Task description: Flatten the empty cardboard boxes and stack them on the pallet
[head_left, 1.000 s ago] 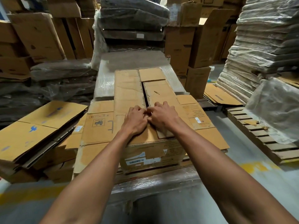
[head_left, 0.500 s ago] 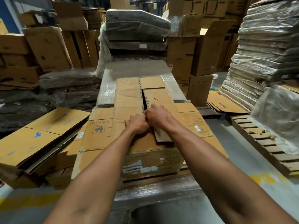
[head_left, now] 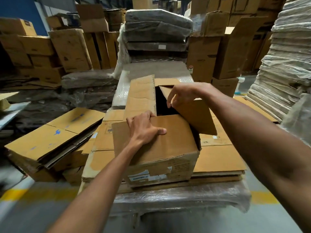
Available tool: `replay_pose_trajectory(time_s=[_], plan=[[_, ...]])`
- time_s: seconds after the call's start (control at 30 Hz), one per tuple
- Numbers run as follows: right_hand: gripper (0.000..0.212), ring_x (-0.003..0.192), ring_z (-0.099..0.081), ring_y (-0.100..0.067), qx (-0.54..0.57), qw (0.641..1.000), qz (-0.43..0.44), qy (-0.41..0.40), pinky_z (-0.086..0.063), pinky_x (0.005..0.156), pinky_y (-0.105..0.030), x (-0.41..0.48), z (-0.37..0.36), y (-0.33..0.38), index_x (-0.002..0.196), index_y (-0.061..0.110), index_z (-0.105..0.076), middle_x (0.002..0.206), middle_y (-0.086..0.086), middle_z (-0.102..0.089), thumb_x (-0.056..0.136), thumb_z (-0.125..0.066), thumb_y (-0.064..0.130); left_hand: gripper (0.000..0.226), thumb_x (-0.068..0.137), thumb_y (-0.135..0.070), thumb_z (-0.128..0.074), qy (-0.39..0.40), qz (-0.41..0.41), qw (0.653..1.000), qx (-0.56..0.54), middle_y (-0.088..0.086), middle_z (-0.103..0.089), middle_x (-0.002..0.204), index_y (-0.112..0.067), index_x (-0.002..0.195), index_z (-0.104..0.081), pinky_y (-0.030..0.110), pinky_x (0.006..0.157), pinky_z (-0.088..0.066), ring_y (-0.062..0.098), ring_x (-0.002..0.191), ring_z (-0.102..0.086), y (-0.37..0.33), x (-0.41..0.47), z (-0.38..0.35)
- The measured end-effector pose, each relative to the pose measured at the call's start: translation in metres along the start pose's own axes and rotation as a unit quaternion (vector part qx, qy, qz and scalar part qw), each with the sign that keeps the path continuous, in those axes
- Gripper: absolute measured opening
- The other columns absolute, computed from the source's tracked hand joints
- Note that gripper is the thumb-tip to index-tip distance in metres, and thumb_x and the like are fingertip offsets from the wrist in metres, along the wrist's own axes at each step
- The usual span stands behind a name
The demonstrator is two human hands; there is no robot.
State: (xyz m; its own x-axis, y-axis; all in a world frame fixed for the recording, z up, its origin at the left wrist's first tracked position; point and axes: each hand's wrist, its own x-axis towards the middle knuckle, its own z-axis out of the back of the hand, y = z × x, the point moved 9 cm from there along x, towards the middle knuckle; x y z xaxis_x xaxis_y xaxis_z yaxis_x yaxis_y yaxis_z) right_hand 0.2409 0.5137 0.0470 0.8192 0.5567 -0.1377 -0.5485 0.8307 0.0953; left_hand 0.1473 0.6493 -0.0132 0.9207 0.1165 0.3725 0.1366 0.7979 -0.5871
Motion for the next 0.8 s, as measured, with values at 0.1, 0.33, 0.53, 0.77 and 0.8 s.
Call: replay_pose_trajectory(time_s=[0.1,0.33,0.53,0.77,0.8], plan=[[0.024,0.095,-0.069,-0.014,-0.019,1.000,-0.009,-0.011,-0.058,0.083,-0.034,-0.005,0.000,-0.004,0.114,0.043,-0.074,0.109,0.009,-0.073,0.097,-0.066,0.027,0.049,0.062,-0.052,-0.090,-0.077,-0.120,0.990,0.017,-0.014,-0.063,0.090,-0.031,0.096,-0.061,0.030,0.081,-0.019,0.009,0.088,-0.056,-0.042,-0.020,0.024],[0.032,0.103,-0.070,-0.022,-0.017,0.992,-0.031,0.125,-0.061,0.084,-0.041,0.014,-0.057,0.021,0.131,0.023,-0.066,0.119,-0.002,-0.070,0.100,-0.058,0.021,0.030,0.092,-0.043,-0.071,-0.004,-0.225,0.947,0.227,-0.004,-0.074,0.095,-0.022,0.112,-0.067,0.030,0.075,-0.053,0.012,0.077,-0.067,-0.101,-0.077,0.027],[0.062,0.119,-0.055,-0.023,0.022,0.979,-0.040,0.201,-0.058,0.093,-0.051,-0.007,-0.103,0.010,0.145,0.033,-0.052,0.135,0.007,-0.055,0.089,-0.076,0.044,0.040,0.101,-0.055,-0.046,0.317,-0.095,0.926,0.183,-0.002,-0.064,0.117,-0.024,0.124,-0.058,0.036,0.093,-0.053,0.013,0.098,-0.061,-0.058,-0.123,-0.004],[0.114,0.143,-0.039,-0.026,0.019,0.995,-0.004,0.103,-0.037,0.115,-0.048,-0.039,-0.131,0.017,0.161,0.031,-0.022,0.161,0.005,-0.035,0.070,-0.086,0.059,0.141,0.068,-0.082,-0.068,0.485,-0.162,0.829,0.227,-0.008,0.043,0.156,-0.033,0.151,0.035,0.053,0.119,0.022,0.021,0.145,0.039,0.000,-0.147,-0.061],[0.109,0.142,-0.039,-0.027,0.039,0.997,0.001,0.061,-0.038,0.114,-0.046,-0.045,-0.132,0.017,0.159,0.029,-0.028,0.159,0.003,-0.037,0.071,-0.086,0.055,0.138,0.069,-0.082,-0.067,0.480,-0.176,0.833,0.212,-0.010,0.042,0.157,-0.036,0.152,0.033,0.051,0.118,0.024,0.018,0.145,0.039,0.004,-0.146,-0.064]])
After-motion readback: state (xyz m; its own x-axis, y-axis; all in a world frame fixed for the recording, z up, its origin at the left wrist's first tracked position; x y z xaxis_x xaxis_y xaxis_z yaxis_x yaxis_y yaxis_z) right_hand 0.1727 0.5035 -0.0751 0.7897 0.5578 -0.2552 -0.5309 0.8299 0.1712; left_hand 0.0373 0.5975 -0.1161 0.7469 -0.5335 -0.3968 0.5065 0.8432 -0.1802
